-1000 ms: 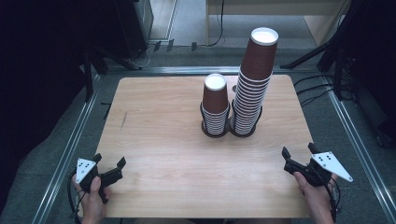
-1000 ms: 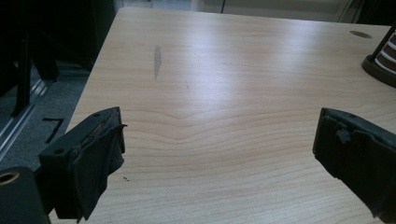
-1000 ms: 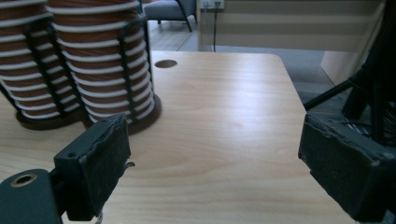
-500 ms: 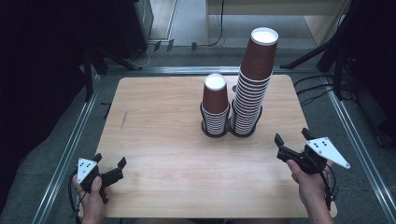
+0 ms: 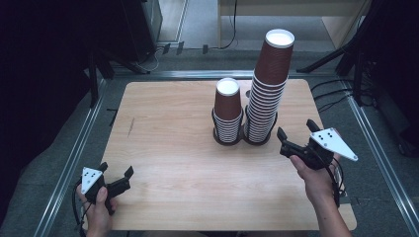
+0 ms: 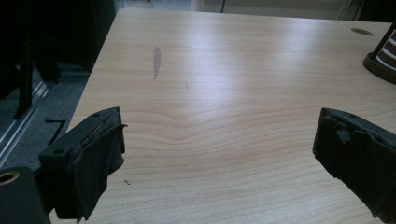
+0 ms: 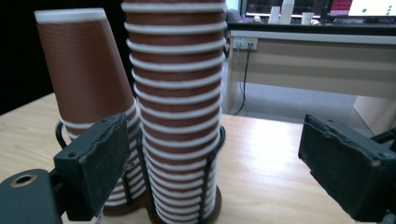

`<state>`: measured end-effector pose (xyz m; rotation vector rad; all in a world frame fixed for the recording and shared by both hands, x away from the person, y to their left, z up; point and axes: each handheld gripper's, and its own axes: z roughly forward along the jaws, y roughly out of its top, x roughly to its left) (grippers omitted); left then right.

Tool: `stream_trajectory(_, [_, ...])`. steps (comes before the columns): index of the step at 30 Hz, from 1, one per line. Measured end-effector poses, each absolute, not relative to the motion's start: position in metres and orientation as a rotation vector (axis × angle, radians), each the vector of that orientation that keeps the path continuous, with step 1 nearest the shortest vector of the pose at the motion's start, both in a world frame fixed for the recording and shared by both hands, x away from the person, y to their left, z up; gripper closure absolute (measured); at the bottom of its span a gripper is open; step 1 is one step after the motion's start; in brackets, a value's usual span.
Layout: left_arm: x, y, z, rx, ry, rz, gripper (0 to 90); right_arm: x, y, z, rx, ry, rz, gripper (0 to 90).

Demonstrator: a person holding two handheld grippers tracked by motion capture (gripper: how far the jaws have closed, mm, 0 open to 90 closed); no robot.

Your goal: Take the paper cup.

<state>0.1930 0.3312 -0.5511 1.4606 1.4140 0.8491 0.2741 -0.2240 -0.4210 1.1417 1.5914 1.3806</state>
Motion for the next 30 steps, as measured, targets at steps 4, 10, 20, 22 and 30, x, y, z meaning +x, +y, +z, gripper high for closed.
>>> stream_trajectory(4, [0.193,0.331,-0.551,1.462,1.414,0.849,2.5,0.279,-0.218,-0.412,1.133,1.593,1.400,7.6])
stream_trajectory(10, [0.193,0.331,-0.551,1.464,1.413,0.849,2.5,0.286,-0.210,-0.402,1.124,1.572,1.412,5.1])
stream_trajectory(20, [0.193,0.331,-0.551,1.467,1.411,0.845,2.5,0.301,-0.196,-0.384,1.112,1.563,1.417,2.7])
stream_trajectory(22, [0.193,0.331,-0.551,1.467,1.410,0.845,2.5,0.305,-0.194,-0.381,1.118,1.557,1.419,2.3])
stream_trajectory(30, [0.193,0.331,-0.551,1.465,1.408,0.844,2.5,0.318,-0.186,-0.370,1.111,1.526,1.420,0.7])
